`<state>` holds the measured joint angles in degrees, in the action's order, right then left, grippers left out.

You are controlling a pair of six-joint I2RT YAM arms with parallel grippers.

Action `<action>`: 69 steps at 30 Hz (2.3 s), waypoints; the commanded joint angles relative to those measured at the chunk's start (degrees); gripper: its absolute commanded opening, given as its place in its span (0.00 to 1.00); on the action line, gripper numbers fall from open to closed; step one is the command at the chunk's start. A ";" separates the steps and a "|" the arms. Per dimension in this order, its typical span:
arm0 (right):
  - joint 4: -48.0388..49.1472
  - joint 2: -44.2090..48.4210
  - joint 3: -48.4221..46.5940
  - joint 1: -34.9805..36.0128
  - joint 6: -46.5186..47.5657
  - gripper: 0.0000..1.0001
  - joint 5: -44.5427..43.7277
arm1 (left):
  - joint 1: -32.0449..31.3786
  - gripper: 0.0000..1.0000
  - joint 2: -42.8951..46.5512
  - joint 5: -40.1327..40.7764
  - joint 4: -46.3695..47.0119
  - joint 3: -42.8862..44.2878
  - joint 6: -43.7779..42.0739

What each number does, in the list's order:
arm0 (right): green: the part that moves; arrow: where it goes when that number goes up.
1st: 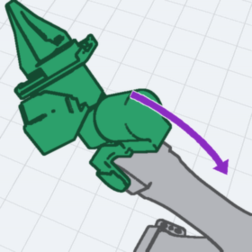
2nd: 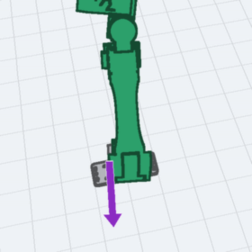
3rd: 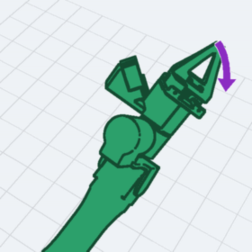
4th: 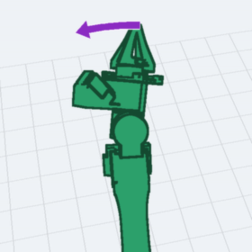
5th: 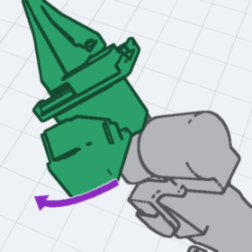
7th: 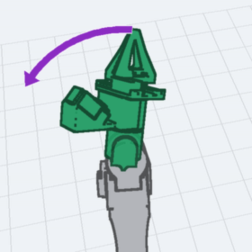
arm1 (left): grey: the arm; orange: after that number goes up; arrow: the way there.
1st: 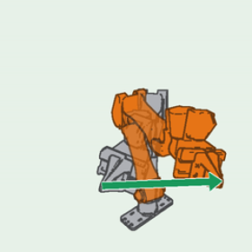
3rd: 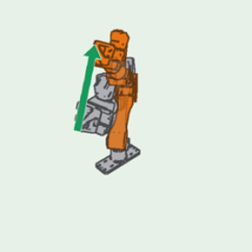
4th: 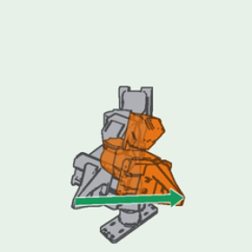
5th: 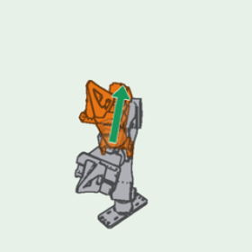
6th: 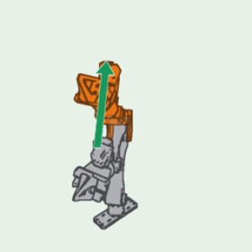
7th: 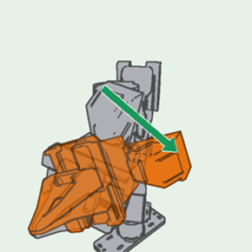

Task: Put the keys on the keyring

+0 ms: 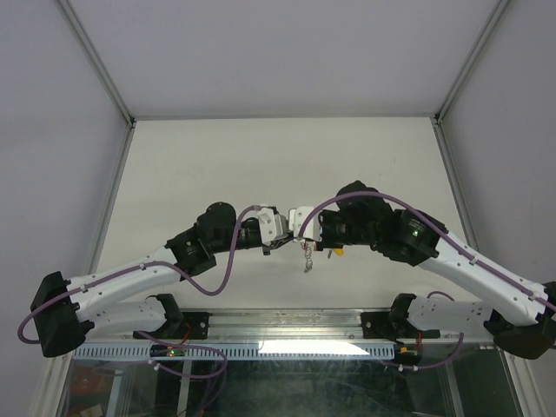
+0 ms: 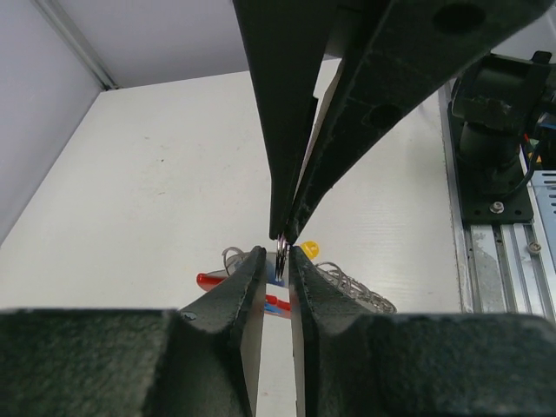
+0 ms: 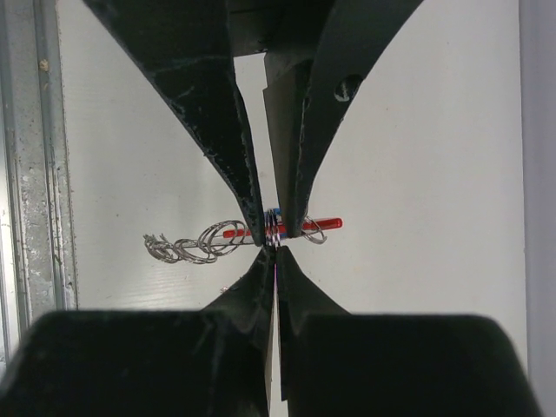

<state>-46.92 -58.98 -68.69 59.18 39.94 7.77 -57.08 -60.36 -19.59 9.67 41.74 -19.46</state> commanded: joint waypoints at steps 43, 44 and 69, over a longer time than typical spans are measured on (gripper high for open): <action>6.74 3.96 1.80 0.59 -0.94 0.00 -0.24 | -0.93 0.14 0.97 -1.49 4.68 0.43 0.95; 6.72 3.96 1.76 0.59 -0.99 0.00 -0.15 | -0.93 0.13 0.88 -1.50 4.68 0.49 0.97; 9.86 6.87 4.26 0.59 -1.05 0.02 1.71 | -0.93 0.00 1.56 0.71 7.92 -0.95 2.58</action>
<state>-42.92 -55.07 -64.86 59.48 39.90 7.03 -57.45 -59.92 -19.66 12.01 41.30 -17.76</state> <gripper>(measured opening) 0.005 0.008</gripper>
